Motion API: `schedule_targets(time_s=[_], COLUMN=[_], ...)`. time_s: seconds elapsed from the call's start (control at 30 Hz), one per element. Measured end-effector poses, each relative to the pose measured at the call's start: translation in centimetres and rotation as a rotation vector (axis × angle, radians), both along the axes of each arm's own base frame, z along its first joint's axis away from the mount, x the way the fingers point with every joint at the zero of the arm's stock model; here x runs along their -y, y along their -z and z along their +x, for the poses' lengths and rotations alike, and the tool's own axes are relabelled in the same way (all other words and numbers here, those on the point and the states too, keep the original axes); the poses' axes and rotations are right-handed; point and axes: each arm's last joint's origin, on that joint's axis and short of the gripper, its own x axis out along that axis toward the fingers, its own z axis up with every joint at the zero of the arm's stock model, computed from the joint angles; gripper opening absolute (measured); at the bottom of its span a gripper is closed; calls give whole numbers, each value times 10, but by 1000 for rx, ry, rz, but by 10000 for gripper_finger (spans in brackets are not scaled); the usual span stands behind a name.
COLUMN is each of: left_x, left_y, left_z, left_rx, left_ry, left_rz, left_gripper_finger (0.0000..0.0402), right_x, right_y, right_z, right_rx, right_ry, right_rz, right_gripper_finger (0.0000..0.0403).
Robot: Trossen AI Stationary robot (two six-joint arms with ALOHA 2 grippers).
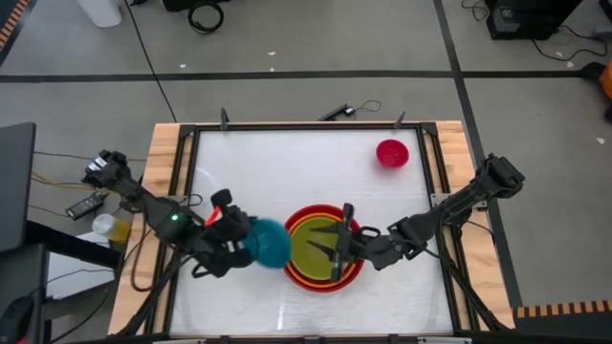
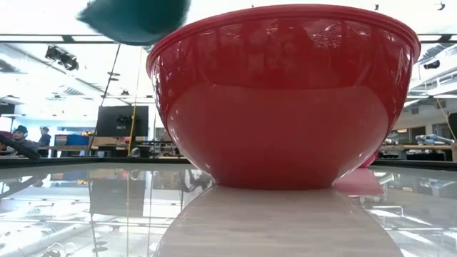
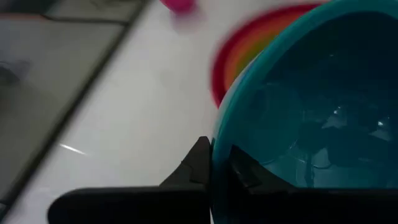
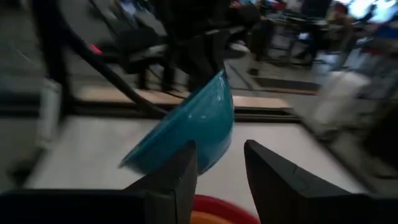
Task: Nest bowls inside each other
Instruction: Stack the blue bowl on top of the green bowl
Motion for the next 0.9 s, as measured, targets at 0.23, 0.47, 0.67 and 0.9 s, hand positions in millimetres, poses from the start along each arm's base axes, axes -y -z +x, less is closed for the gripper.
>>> schedule_targets(time_s=[0.23, 0.47, 0.67, 0.9], left_x=[-4, -2, -1, 5], left_y=[6, 31, 58, 52], left_z=[33, 67, 93, 105], left_rx=[168, 213, 225, 308], left_ry=[-148, -259, -307, -293], left_rz=[154, 252, 270, 235], left_gripper_finger=[14, 14, 14, 14], right_x=[18, 19, 6, 0], right_y=[-15, -23, -21, 20], right_z=[4, 4, 2, 23], right_rx=[-121, -144, -146, -265], right_ry=[168, 264, 122, 339], right_rz=[-207, -413, -427, -590], right_gripper_finger=[172, 243, 277, 263])
